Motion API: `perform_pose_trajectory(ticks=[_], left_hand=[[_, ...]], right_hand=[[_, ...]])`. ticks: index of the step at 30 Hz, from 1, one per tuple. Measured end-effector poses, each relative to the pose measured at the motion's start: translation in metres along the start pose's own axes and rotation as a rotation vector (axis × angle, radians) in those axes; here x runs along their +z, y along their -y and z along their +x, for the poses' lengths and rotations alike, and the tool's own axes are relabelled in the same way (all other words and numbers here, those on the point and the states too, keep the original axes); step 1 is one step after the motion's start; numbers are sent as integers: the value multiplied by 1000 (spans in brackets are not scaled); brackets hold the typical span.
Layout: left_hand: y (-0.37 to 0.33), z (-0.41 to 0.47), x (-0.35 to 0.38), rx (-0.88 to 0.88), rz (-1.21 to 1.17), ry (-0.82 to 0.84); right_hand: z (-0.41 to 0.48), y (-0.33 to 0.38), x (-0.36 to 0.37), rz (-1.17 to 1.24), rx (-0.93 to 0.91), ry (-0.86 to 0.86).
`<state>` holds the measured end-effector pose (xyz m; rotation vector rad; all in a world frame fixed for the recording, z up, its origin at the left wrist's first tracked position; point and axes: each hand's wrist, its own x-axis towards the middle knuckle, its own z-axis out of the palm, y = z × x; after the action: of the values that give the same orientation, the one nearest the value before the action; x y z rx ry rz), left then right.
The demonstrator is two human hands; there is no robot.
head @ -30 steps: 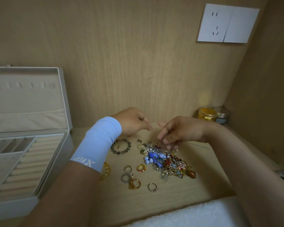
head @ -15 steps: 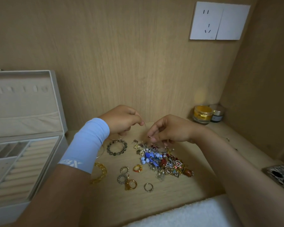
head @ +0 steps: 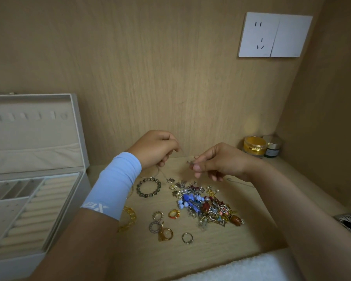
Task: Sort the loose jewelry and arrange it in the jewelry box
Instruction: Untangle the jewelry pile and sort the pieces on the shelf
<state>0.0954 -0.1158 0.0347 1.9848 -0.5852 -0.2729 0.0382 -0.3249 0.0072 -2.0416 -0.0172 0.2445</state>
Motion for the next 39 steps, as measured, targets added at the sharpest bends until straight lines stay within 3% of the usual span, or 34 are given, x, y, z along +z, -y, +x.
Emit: perform_pose_trajectory(ticks=[6,11,15,20,25,33,39], left_hand=[[3,1,-2,22,16,-8],[-1,-1,-5,61,-33,13],[-8,-5,-5,114,-64,94],[-18,-8,-1,157,-67,111],[-16,-7,1,131,-53,110],[-6,2,19,94,47,177],[-6,20,28,39,189,187]], right_hand=[[1,-1,-1,-62,19,-15],[-7,6,-3,-230,64,125],[-9,23,-2,-230,-27,-43],[-13,36,5,-78,-199,-38],[-32,34,-13,92,-163,-58],[-61,4,-46,191,-61,-245],[-75,-16,-68,27,33,-373]])
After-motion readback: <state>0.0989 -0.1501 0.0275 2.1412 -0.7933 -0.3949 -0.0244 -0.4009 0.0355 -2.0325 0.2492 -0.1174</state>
